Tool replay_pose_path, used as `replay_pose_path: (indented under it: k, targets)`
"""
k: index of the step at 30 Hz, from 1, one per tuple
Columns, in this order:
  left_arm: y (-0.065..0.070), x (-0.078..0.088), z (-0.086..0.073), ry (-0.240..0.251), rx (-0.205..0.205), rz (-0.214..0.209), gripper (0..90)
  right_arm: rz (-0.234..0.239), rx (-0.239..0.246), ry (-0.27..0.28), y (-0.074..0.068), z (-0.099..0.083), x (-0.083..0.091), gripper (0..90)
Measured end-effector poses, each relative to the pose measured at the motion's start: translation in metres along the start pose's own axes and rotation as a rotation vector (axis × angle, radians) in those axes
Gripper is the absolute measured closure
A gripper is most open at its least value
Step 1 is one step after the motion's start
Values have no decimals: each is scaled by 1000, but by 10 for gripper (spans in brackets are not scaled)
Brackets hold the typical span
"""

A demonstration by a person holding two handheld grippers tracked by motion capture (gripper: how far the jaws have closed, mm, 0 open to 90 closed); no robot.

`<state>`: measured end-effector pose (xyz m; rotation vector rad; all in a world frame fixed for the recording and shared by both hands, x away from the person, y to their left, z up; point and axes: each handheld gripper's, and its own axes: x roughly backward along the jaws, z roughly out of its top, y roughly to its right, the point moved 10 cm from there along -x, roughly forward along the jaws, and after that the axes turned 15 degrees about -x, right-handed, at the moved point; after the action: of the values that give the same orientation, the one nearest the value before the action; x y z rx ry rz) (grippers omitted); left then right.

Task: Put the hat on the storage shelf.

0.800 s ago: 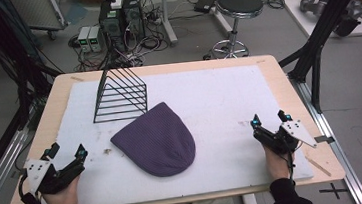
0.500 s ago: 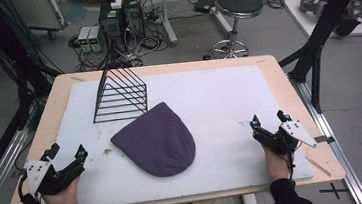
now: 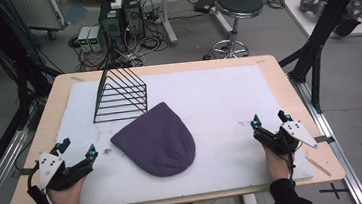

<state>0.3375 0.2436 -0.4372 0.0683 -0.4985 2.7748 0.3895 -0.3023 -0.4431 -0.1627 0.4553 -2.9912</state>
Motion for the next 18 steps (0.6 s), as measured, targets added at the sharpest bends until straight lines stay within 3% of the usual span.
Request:
replay_pose_path:
  k: [3, 10, 13, 18]
  targets:
    - [5, -2, 10, 7, -36, -34, 179, 7, -3, 2, 0, 0, 0, 122]
    - [8, 0, 24, 27, -39, -89, 179, 0, -15, 0, 2, 1, 0, 122]
    - [11, 0, 30, 35, -32, -132, 159, -1, -13, -1, 2, 1, 0, 122]
    - [19, -5, 42, 48, -67, -180, 157, -2, -11, 3, 3, 1, 0, 122]
